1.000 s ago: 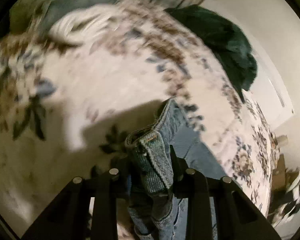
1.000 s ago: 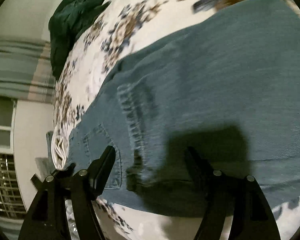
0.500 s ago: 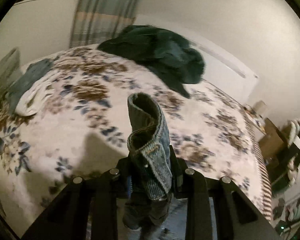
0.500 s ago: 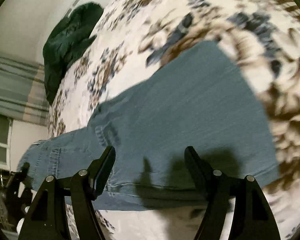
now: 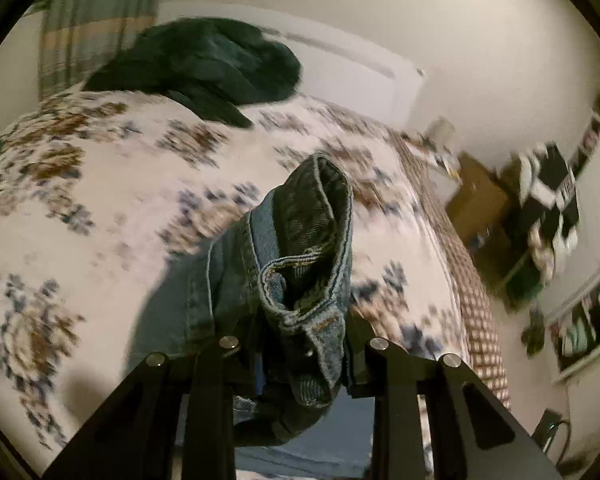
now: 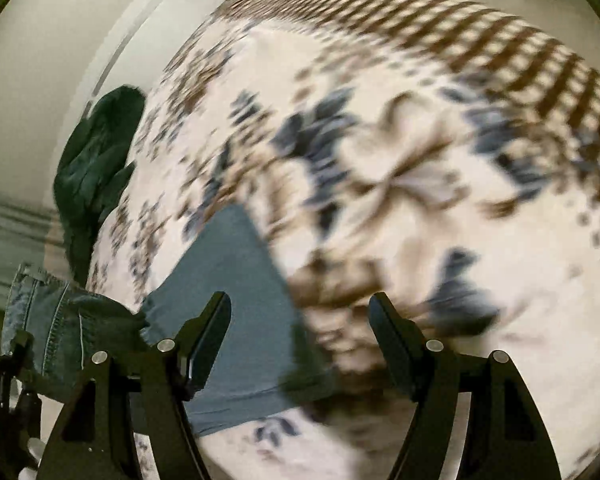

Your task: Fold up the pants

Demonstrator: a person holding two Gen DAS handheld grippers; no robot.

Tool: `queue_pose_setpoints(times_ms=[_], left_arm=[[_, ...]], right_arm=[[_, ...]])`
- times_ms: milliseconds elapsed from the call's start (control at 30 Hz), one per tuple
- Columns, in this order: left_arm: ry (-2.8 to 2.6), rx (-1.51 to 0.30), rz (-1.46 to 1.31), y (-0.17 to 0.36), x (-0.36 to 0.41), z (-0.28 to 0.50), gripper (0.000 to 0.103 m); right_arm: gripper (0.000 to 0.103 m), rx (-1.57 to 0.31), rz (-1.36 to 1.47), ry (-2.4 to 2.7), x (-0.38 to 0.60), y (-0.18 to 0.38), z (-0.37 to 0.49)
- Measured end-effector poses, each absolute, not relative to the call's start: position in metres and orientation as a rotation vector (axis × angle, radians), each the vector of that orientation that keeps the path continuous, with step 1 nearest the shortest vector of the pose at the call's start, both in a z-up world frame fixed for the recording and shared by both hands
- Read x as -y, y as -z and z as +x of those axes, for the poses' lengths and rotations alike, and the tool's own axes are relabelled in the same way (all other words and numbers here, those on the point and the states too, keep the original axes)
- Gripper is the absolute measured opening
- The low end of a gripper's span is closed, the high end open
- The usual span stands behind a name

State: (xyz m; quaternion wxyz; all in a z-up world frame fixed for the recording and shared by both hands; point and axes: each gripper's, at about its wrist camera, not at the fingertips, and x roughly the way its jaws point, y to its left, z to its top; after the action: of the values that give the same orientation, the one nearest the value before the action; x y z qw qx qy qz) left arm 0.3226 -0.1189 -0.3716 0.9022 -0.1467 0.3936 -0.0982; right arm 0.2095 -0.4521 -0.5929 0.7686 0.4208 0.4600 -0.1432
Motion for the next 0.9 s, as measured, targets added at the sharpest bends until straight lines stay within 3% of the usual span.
queue_pose_setpoints(times_ms=[467,567,667,700,733,900], left_arm=[[0.336,-0.977,0.017,0.447,0.253,0.29,0.026],[0.366,-1.07,0.001,0.453,0.257,0.292,0.035],[0.439,-1.134,-0.079,0.444,0.253,0.292,0.062],[0.459,-1.14,-0.091,0.439,0.25,0.292,0.075],[0.469,-1.136,-0.103,0.432,0.245,0.293,0.08],[0.376,-1.11,-0.183,0.41,0.17,0.315,0.081]], right_arm=[[0.074,-1.042,0.933,0.45,0.516,0.619,0.158],[0.074,-1.069,0.917,0.446,0.517,0.617,0.162],[0.075,-1.086,0.894,0.41,0.517,0.612,0.169],[0.078,-1.088,0.887,0.385,0.516,0.608,0.174],[0.08,-1.086,0.885,0.367,0.515,0.605,0.178],[0.089,-1.074,0.893,0.229,0.502,0.59,0.213]])
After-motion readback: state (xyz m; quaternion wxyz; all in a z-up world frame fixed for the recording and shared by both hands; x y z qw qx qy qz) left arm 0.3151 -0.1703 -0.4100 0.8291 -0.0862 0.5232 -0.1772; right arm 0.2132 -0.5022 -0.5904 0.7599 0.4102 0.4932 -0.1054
